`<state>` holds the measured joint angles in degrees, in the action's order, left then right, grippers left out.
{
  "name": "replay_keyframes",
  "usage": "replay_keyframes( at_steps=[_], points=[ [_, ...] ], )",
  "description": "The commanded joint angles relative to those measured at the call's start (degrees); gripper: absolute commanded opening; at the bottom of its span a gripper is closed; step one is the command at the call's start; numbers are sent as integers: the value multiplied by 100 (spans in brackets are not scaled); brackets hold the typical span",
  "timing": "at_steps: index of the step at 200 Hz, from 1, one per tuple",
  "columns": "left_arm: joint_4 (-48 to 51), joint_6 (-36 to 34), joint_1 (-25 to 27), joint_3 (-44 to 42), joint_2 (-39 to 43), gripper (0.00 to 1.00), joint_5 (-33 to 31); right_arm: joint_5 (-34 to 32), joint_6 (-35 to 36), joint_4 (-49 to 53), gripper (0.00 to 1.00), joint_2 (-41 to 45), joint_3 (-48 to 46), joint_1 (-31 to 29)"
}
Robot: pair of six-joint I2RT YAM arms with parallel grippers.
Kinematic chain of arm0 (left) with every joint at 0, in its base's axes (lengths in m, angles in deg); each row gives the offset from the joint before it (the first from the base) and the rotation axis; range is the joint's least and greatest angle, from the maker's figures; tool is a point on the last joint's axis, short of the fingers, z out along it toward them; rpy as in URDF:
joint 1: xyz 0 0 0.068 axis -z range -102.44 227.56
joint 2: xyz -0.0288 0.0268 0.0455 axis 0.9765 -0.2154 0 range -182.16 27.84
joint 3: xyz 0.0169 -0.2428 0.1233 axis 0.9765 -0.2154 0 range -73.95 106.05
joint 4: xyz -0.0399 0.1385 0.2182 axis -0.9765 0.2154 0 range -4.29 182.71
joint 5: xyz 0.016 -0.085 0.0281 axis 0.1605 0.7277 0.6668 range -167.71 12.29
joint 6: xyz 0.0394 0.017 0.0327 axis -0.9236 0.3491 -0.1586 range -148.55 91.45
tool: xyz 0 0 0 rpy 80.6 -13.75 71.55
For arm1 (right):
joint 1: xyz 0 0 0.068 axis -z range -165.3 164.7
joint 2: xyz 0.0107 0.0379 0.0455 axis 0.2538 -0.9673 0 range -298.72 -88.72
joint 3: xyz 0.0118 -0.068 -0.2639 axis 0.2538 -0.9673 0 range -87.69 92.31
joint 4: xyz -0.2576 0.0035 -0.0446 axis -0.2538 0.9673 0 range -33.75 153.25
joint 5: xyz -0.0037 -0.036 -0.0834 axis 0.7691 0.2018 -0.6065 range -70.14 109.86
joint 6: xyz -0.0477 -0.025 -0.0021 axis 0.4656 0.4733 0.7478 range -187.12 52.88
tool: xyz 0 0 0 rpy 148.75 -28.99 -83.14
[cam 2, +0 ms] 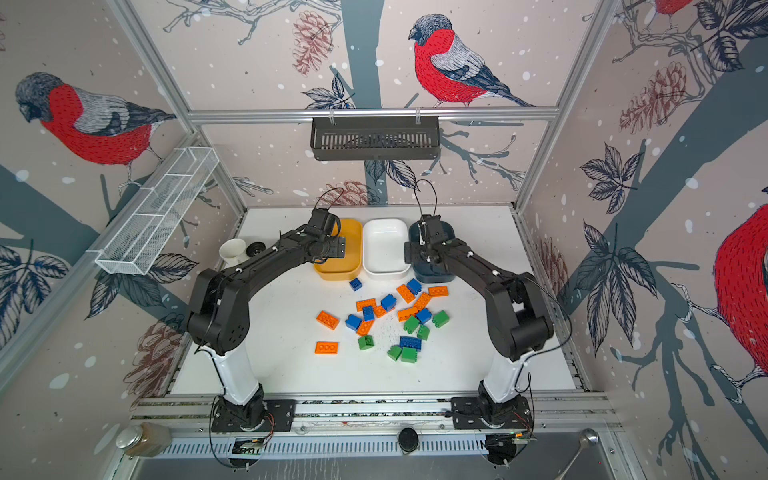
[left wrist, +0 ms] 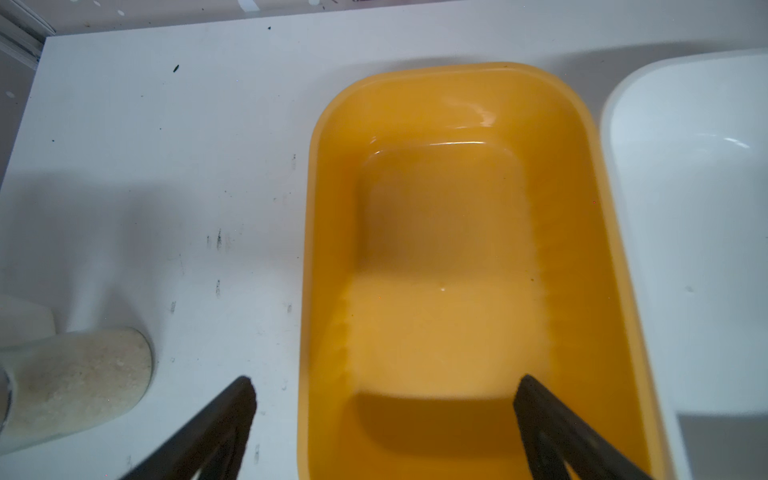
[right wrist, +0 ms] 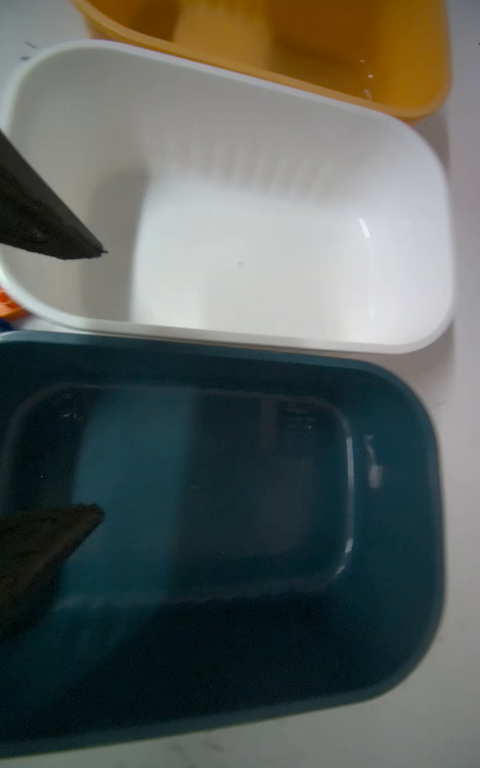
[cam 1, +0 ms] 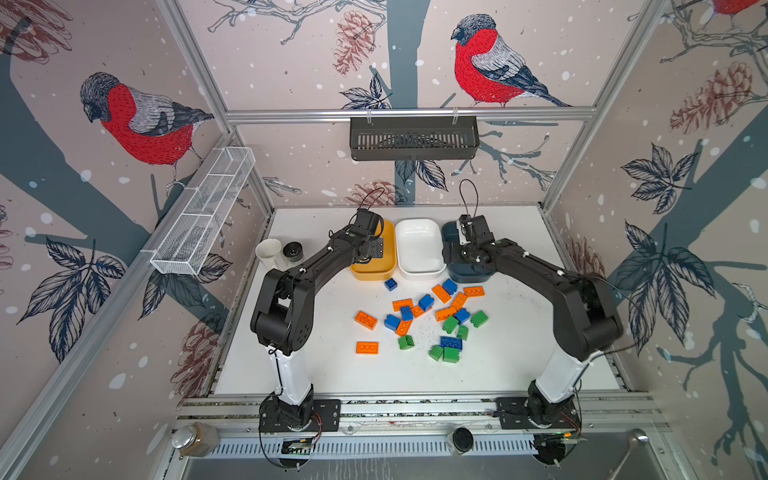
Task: Sort the legos into containers by color
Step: 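Close the right gripper on an orange brick while the left hovers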
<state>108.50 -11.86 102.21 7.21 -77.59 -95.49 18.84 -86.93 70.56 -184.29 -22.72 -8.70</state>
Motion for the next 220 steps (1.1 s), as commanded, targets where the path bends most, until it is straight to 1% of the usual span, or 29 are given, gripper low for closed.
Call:
replay_keyframes(
  at_steps=[1, 26, 40, 56, 76, 92, 108, 139, 147, 173, 196, 220],
  points=[
    [-424, 258, 140, -112, 167, 97, 3, 89, -423, -356, 92, 775, -962, -15],
    [-883, 365, 238, -248, 224, 98, 406, 62, -1017, -288, 91, 1429, -1877, -27],
    [-1012, 449, 258, -249, 213, 97, 463, 1, -1448, -221, 90, 1574, -2114, -63],
    [-1056, 495, 259, -207, 199, 98, 484, -110, -1995, -200, 86, 1588, -2337, -191],
    [-1067, 503, 253, -209, 209, 98, 451, -71, -2269, -410, 79, 1337, -2399, -366],
    [-1051, 480, 259, -211, 202, 98, 436, -58, -2323, -512, 76, 1069, -2261, -466],
    [-1009, 458, 260, -216, 203, 97, 416, -186, -2391, -517, 75, 824, -2103, -525],
    [-944, 409, 260, -246, 196, 98, 290, -492, -2340, -260, 68, 397, -1843, -639],
    [-934, 402, 258, -237, 189, 98, 271, -621, -2342, -164, 65, 318, -1811, -690],
    [-925, 388, 257, -209, 170, 98, 257, -787, -2313, -6, 54, 302, -1864, -749],
    [-928, 369, 264, -156, 155, 98, 309, -1060, -2180, 282, 50, 317, -1890, -824],
    [-873, 343, 312, -92, 170, 98, 240, -1185, -1965, 357, 45, 428, -2029, -851]
  ],
)
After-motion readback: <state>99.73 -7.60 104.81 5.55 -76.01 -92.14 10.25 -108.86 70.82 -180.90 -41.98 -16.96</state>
